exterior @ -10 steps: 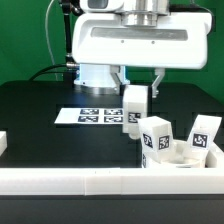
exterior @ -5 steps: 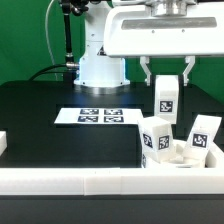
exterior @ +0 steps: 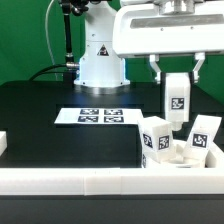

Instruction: Assemble stool

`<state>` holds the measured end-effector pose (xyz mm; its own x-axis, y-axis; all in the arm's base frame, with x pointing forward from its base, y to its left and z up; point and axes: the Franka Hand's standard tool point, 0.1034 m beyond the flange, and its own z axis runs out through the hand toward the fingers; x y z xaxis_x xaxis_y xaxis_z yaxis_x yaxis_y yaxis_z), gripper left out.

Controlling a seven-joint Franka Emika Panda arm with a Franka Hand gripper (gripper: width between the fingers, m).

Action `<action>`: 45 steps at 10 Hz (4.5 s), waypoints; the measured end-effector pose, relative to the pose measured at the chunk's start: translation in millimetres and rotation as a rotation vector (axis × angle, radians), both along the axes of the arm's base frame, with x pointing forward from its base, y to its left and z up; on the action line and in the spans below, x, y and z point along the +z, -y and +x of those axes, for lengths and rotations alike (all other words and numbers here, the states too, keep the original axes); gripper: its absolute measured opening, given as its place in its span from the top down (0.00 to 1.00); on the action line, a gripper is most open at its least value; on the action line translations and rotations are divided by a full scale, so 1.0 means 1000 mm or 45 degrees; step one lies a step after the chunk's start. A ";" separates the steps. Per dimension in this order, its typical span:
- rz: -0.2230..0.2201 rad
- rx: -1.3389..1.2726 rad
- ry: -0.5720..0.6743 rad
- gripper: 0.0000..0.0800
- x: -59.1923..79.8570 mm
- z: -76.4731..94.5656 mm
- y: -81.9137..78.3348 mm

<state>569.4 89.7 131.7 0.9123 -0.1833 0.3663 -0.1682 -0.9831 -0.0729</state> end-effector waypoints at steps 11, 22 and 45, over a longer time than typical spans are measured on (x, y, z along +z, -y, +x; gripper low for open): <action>-0.088 0.123 0.198 0.58 -0.021 0.002 0.004; -0.128 0.151 0.177 0.58 -0.034 -0.010 0.014; -0.090 0.177 -0.179 0.19 -0.031 0.003 0.032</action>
Offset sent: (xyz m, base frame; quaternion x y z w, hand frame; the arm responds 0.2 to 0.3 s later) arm 0.0115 -0.0229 -0.0093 -0.0346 0.0928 -0.0898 0.9910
